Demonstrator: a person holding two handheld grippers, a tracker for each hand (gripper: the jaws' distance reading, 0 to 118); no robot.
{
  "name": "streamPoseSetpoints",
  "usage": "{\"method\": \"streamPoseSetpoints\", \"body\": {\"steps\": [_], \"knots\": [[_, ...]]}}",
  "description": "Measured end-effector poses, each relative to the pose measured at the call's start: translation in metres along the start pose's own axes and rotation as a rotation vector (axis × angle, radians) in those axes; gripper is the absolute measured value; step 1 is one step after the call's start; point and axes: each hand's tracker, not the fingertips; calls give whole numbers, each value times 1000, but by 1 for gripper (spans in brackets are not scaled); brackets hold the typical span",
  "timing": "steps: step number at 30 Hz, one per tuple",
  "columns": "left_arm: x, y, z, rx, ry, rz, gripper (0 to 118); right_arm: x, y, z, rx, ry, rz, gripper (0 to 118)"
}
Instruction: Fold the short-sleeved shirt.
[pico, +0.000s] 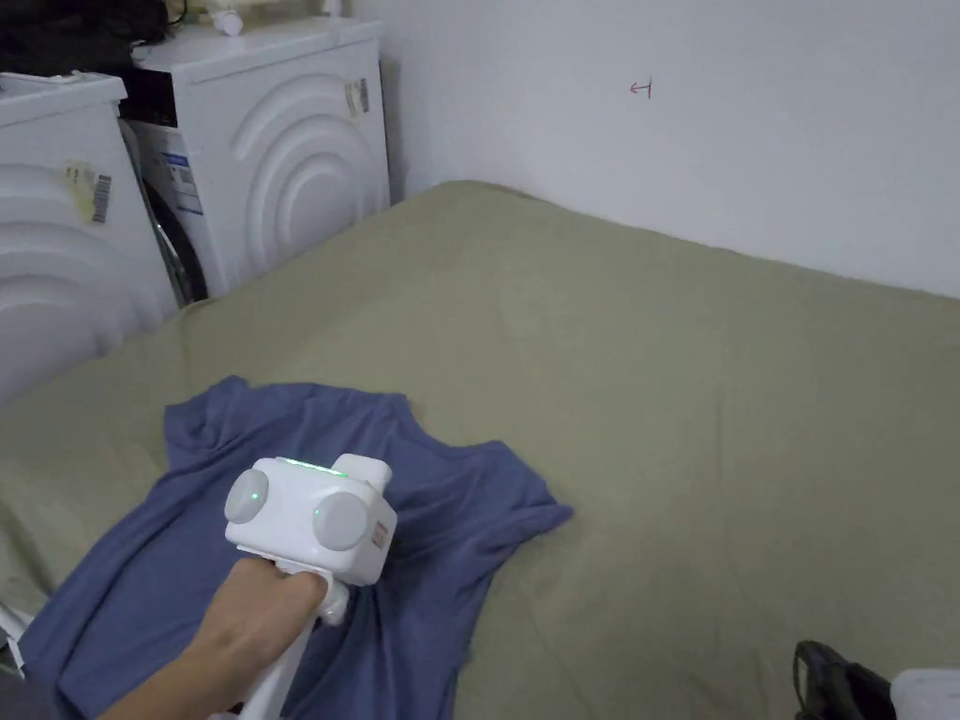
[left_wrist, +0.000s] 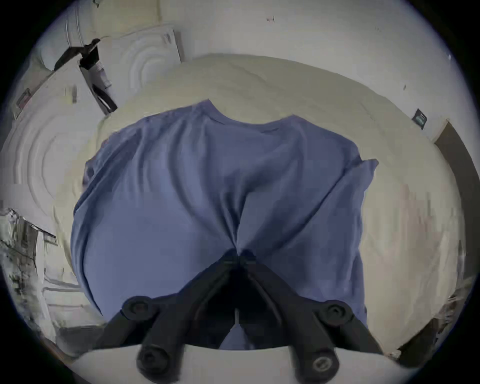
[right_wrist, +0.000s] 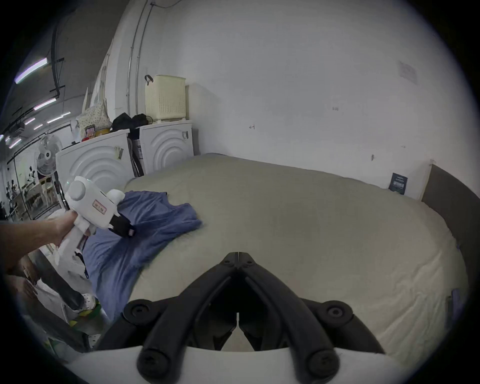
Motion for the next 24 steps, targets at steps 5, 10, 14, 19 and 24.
{"method": "streamPoseSetpoints", "body": {"steps": [5, 10, 14, 19, 24], "knots": [[18, 12, 55, 61, -21, -10, 0, 36, 0, 50, 31, -92, 26, 1], [89, 37, 81, 153, -136, -96, 0, 80, -12, 107, 43, -221, 5, 1], [181, 58, 113, 227, -232, -219, 0, 114, -25, 142, 31, -310, -27, 1], [314, 79, 154, 284, -433, -355, 0, 154, -38, 171, 28, -423, -80, 1], [438, 78, 178, 303, -615, -446, 0, 183, -43, 185, 34, -496, -131, 1]]}}
